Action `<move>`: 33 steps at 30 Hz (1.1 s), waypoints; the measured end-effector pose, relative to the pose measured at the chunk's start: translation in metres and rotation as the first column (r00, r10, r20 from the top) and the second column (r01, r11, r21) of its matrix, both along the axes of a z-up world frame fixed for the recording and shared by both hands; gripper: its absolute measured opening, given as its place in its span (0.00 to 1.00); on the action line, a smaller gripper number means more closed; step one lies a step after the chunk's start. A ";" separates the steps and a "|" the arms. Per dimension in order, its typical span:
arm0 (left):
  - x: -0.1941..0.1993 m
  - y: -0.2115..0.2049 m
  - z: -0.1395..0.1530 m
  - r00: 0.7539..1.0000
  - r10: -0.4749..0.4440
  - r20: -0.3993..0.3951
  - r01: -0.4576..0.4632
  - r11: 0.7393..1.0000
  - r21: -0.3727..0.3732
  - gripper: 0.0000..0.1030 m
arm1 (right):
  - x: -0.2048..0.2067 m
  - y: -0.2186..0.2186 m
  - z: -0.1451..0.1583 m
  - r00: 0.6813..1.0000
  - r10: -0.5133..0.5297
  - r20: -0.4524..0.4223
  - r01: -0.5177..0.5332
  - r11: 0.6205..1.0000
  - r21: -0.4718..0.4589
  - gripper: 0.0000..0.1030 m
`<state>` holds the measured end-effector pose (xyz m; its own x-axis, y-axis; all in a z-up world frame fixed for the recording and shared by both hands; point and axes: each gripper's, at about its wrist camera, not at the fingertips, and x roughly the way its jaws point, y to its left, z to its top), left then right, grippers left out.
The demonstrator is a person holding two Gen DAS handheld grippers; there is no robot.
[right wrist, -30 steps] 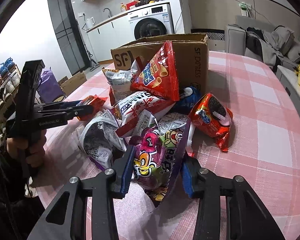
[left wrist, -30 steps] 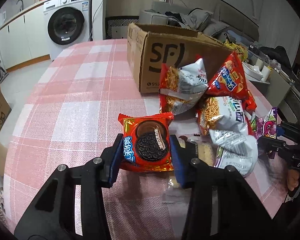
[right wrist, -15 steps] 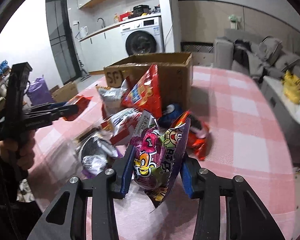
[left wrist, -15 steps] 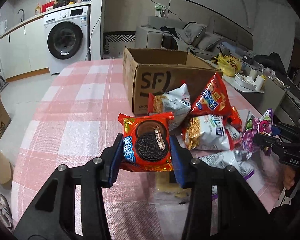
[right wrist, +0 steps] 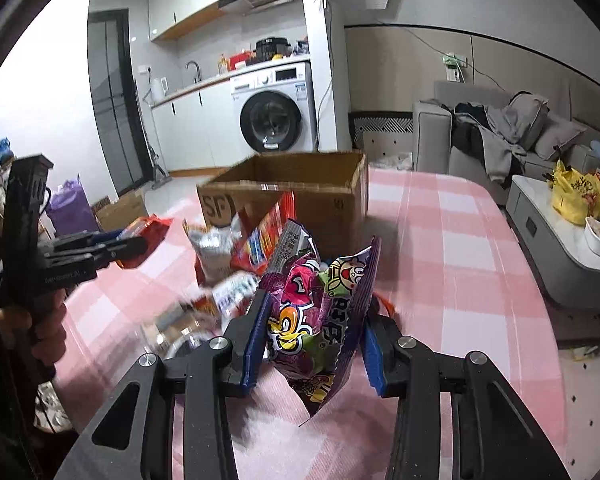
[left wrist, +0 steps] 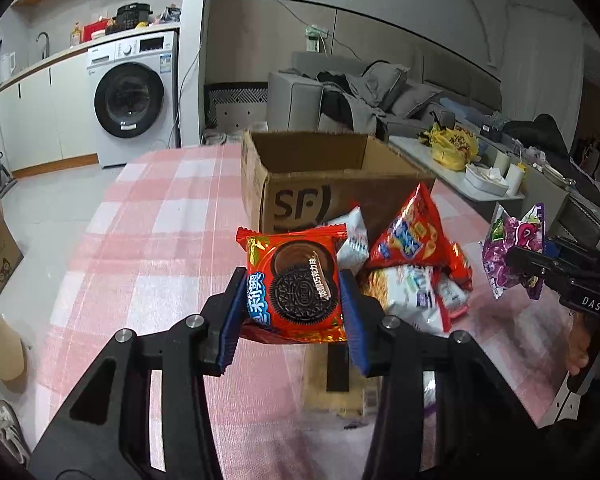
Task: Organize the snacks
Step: 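Carry Oreo pack in left tool while right tool carries purple bag into box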
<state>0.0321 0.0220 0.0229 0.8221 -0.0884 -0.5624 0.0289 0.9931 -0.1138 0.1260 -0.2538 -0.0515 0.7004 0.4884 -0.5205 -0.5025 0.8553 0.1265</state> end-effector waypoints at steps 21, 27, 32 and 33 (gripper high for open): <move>0.055 -0.001 0.055 0.995 0.029 0.093 -0.030 1.000 0.007 0.40 | 0.065 0.020 0.052 0.999 -0.013 0.033 0.010 0.995 0.096 0.41; 0.083 -0.002 0.059 0.995 0.023 0.096 -0.023 1.000 0.003 0.40 | 0.086 0.031 0.060 0.999 -0.022 0.028 0.019 0.994 0.103 0.41; 0.108 -0.002 0.057 0.996 0.021 0.090 -0.022 1.000 0.000 0.40 | 0.106 0.043 0.062 0.999 -0.031 0.016 0.029 0.995 0.098 0.41; 0.112 -0.003 0.057 0.996 0.017 0.089 -0.017 1.000 -0.001 0.40 | 0.109 0.046 0.062 1.000 -0.029 0.012 0.028 0.995 0.099 0.41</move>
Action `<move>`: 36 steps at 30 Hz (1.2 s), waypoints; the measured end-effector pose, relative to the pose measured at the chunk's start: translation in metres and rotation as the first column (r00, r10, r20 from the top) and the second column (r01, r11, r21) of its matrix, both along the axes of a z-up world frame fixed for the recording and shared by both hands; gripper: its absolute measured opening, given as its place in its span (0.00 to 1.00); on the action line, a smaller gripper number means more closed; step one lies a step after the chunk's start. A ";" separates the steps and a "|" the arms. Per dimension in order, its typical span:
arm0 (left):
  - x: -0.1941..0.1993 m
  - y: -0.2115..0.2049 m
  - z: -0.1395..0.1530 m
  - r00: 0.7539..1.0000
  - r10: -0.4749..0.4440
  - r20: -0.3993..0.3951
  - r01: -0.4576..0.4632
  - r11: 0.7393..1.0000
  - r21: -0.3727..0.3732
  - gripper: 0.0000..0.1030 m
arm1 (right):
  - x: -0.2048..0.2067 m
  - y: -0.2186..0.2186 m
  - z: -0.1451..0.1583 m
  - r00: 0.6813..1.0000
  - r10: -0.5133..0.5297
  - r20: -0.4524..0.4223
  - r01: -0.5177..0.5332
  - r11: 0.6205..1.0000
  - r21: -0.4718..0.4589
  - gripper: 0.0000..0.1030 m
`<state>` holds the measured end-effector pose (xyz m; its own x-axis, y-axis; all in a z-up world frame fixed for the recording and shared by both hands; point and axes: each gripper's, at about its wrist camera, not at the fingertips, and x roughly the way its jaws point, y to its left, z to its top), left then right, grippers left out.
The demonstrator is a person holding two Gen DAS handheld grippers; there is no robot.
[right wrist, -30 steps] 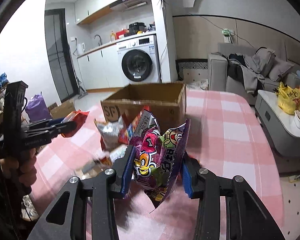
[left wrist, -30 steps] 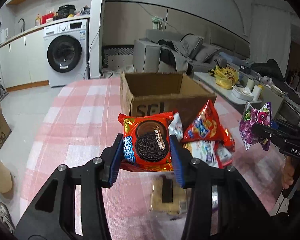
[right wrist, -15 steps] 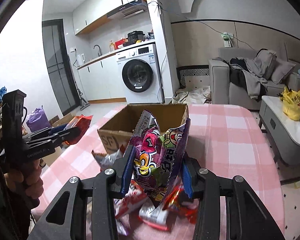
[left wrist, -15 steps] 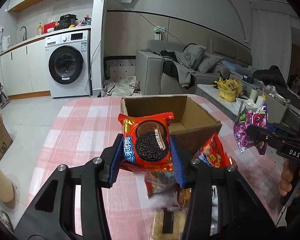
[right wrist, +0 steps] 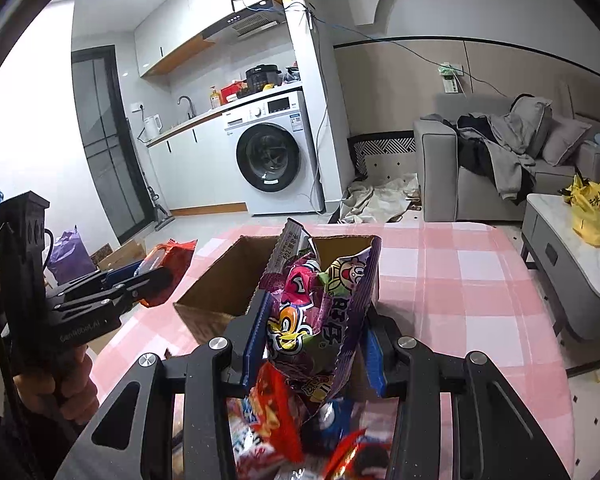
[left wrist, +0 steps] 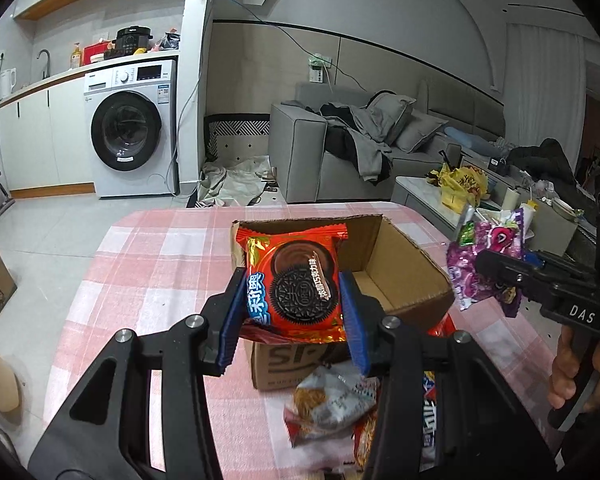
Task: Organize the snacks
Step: 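Carry Oreo pack in left tool while right tool carries purple bag into box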
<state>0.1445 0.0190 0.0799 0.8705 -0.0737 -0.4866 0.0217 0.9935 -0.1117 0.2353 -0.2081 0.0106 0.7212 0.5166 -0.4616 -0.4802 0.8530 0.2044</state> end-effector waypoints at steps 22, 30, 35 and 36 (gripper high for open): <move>0.097 -0.022 -0.045 0.997 -0.004 -0.074 0.007 0.999 0.037 0.40 | 0.083 0.039 -0.024 0.997 0.029 -0.071 -0.030 1.000 -0.003 0.41; 0.110 -0.025 -0.060 0.996 -0.014 -0.093 0.019 0.999 0.047 0.40 | 0.090 0.046 -0.038 0.995 0.038 -0.097 -0.040 0.999 -0.019 0.41; 0.112 -0.025 -0.064 0.995 -0.019 -0.098 0.024 0.999 0.047 0.40 | 0.094 0.040 -0.040 0.995 0.023 -0.101 -0.024 1.000 -0.014 0.41; 0.112 -0.024 -0.064 0.995 -0.019 -0.099 0.023 0.999 0.047 0.40 | 0.094 0.039 -0.040 0.994 0.024 -0.106 -0.025 1.000 -0.013 0.41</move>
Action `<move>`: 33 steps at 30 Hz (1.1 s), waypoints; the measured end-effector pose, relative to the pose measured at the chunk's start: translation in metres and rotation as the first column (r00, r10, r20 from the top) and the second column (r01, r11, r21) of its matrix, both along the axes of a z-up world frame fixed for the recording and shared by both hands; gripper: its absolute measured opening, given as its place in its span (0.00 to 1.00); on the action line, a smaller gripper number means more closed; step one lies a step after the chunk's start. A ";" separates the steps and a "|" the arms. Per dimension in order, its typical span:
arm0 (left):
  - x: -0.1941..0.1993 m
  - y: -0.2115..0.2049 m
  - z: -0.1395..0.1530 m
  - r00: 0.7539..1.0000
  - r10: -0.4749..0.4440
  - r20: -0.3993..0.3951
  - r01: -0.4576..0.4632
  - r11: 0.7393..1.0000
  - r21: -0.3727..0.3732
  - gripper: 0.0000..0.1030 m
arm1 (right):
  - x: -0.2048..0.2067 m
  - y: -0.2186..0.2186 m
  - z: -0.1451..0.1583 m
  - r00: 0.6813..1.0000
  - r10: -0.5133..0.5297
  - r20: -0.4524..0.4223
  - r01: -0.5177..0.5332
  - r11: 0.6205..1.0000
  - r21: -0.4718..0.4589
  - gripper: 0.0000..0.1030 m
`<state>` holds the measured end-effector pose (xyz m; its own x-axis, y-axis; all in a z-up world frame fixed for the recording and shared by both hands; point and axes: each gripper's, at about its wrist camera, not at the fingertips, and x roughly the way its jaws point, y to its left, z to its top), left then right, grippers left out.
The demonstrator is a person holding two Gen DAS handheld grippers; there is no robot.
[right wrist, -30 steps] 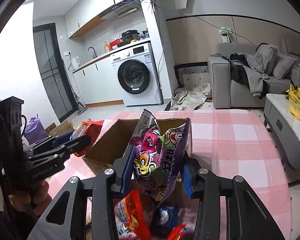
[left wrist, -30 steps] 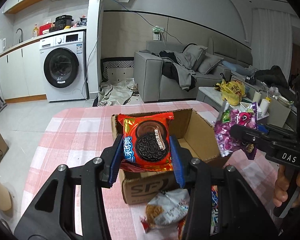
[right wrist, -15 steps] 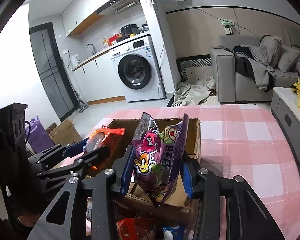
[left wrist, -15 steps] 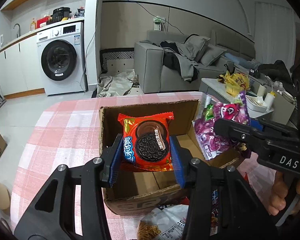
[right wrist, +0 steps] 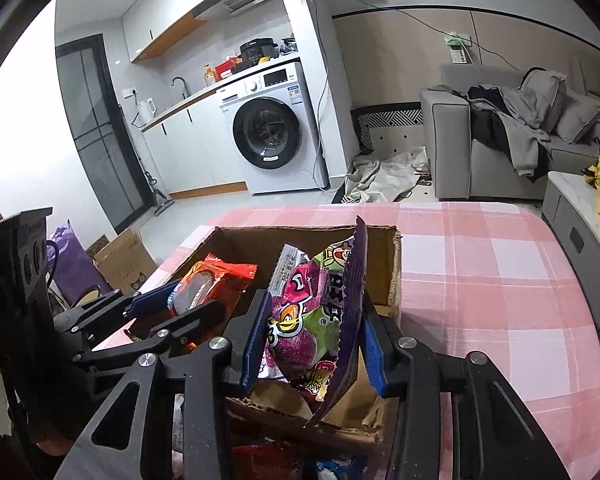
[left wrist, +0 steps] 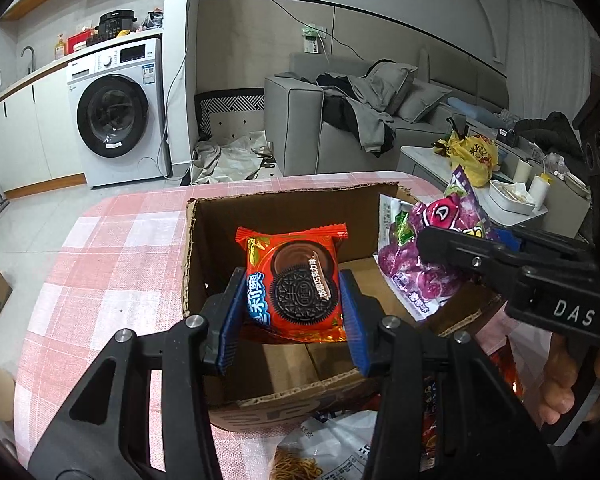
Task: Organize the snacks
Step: 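Carry Oreo pack in left tool while right tool carries purple bag into box, then open left tool inside box while right tool releases purple bag there, then withdraw both open tools from the box back toward the snack pile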
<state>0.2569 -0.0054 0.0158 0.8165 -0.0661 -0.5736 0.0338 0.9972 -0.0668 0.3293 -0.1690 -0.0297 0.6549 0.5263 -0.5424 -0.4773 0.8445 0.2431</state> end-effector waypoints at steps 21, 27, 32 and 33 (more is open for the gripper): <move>-0.080 0.011 0.032 0.998 0.043 0.052 -0.043 0.999 -0.002 1.00 | -0.057 -0.024 0.023 0.998 -0.035 0.061 0.040 0.996 -0.085 1.00; -0.121 0.015 0.036 0.998 0.038 0.059 -0.039 0.999 0.010 1.00 | -0.081 -0.038 0.023 0.998 -0.042 0.036 0.044 0.997 -0.060 1.00; -0.151 0.016 0.033 0.998 0.034 0.053 -0.035 0.999 0.021 1.00 | -0.096 -0.048 0.017 0.998 -0.060 0.005 0.061 0.995 -0.078 1.00; -0.155 0.014 0.032 0.998 0.035 0.051 -0.037 0.999 0.028 1.00 | -0.099 -0.050 0.015 0.998 -0.058 -0.005 0.058 0.995 -0.076 1.00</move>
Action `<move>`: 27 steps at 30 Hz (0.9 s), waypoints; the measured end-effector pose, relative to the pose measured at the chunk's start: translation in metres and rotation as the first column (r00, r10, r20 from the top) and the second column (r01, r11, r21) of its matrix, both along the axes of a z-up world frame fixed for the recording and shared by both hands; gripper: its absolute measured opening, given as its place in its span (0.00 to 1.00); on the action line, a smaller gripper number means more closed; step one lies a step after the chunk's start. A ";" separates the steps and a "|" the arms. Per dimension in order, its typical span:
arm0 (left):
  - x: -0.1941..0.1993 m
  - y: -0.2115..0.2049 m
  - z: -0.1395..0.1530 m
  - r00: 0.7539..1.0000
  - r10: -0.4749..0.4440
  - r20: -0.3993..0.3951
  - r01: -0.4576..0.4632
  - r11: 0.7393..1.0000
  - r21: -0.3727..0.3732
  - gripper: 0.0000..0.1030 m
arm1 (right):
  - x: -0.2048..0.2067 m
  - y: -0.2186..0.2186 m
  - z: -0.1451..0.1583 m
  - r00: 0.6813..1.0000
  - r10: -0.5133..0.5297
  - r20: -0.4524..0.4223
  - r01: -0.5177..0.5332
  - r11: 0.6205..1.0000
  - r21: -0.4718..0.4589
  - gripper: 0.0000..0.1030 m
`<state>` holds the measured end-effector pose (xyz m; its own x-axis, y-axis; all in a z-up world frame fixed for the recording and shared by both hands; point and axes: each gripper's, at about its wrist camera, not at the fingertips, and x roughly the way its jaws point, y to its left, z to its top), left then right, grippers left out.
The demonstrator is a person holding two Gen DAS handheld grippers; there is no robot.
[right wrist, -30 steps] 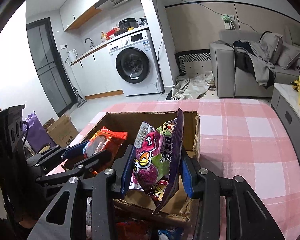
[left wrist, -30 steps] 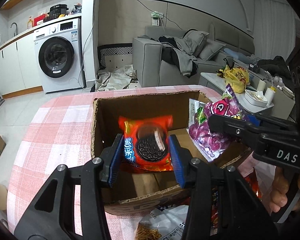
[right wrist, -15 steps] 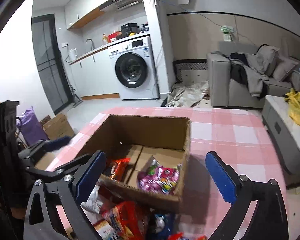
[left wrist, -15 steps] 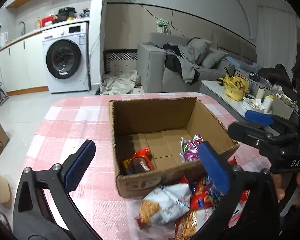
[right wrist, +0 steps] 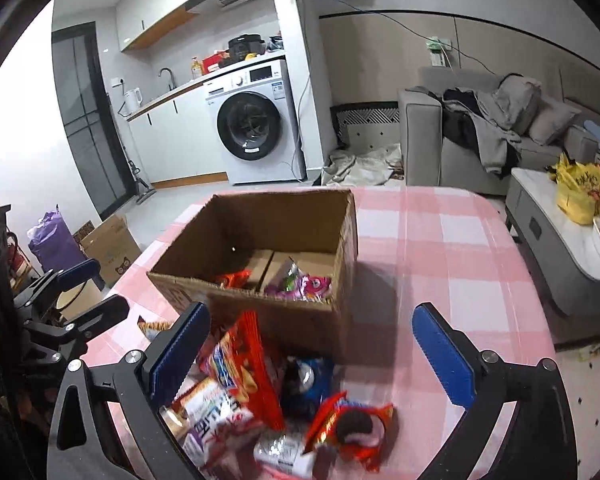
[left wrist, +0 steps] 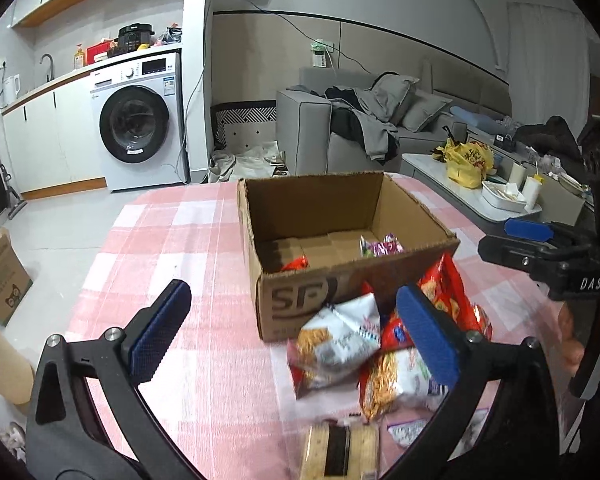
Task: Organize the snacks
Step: 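Withdraw both open tools from the box back toward the snack pile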
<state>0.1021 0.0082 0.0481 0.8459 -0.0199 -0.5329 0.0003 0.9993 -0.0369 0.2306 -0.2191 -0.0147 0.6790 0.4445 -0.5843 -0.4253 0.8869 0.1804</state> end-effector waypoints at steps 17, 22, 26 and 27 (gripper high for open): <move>-0.037 0.012 -0.034 0.995 0.031 -0.092 -0.034 0.999 -0.032 1.00 | -0.042 -0.012 -0.020 0.999 -0.029 -0.030 0.028 0.999 -0.044 1.00; -0.044 0.009 -0.043 0.993 0.029 -0.118 -0.032 0.999 -0.024 1.00 | -0.047 -0.015 -0.030 0.998 -0.029 -0.058 0.027 0.998 -0.049 1.00; -0.046 0.007 -0.051 0.990 0.034 -0.137 -0.036 0.999 -0.014 1.00 | -0.046 -0.017 -0.038 0.997 -0.029 -0.072 0.024 0.998 -0.062 1.00; -0.047 0.006 -0.053 0.989 0.032 -0.143 -0.034 0.999 -0.013 1.00 | -0.046 -0.018 -0.039 0.997 -0.035 -0.071 0.030 0.997 -0.067 1.00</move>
<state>0.0555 0.0142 -0.0046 0.7618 -0.0019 -0.6478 -0.0393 0.9980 -0.0492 0.1847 -0.2374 -0.0542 0.6472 0.3821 -0.6597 -0.3844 0.9108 0.1506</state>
